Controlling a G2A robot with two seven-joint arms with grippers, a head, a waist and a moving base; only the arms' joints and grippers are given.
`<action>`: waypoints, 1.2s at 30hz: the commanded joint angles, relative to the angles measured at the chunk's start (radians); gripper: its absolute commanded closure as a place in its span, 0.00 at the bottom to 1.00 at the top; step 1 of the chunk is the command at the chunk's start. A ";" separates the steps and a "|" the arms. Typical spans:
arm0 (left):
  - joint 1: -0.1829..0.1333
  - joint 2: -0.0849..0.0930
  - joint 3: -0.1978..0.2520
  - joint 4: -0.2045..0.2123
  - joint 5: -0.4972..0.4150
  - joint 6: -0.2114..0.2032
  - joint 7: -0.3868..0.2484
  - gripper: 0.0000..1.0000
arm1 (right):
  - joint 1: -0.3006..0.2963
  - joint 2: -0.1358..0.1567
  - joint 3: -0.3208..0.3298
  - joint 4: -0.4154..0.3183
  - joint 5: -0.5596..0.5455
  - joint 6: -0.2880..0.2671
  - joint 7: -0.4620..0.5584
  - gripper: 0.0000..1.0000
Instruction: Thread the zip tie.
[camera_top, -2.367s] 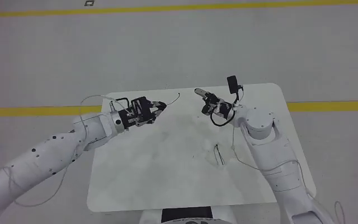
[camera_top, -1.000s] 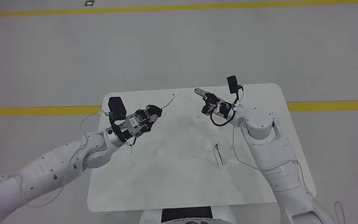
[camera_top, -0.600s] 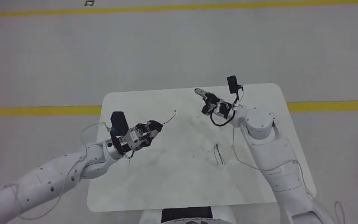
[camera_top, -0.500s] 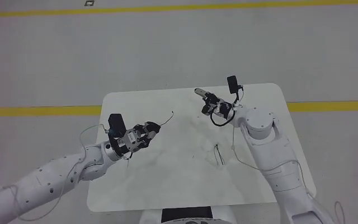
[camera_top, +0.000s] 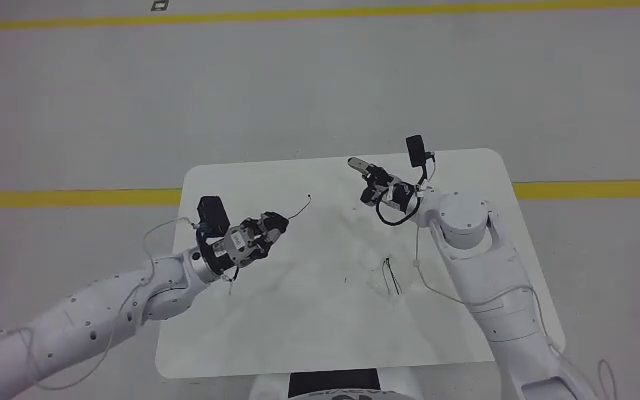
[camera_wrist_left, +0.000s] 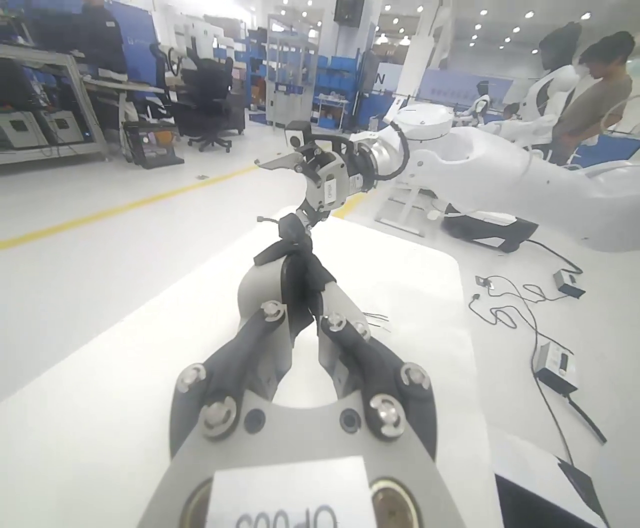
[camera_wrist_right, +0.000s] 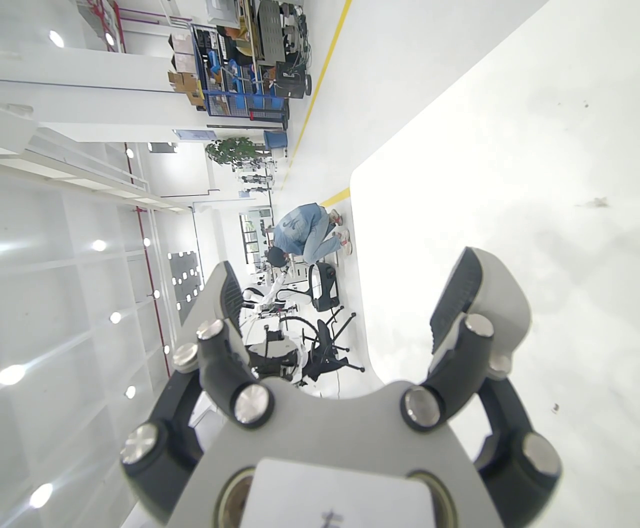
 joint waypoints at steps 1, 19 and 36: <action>-0.009 0.000 0.001 -0.007 -0.034 0.000 -0.057 1.00 | 0.000 0.000 0.000 0.000 0.000 0.000 0.000 0.00; 0.000 0.033 0.001 -0.147 -0.145 0.000 -0.320 1.00 | 0.000 0.000 0.000 0.000 0.000 0.000 0.000 0.00; 0.022 0.042 0.001 -0.142 -0.137 0.000 -0.294 1.00 | 0.000 0.000 0.000 0.000 0.000 0.000 0.000 0.00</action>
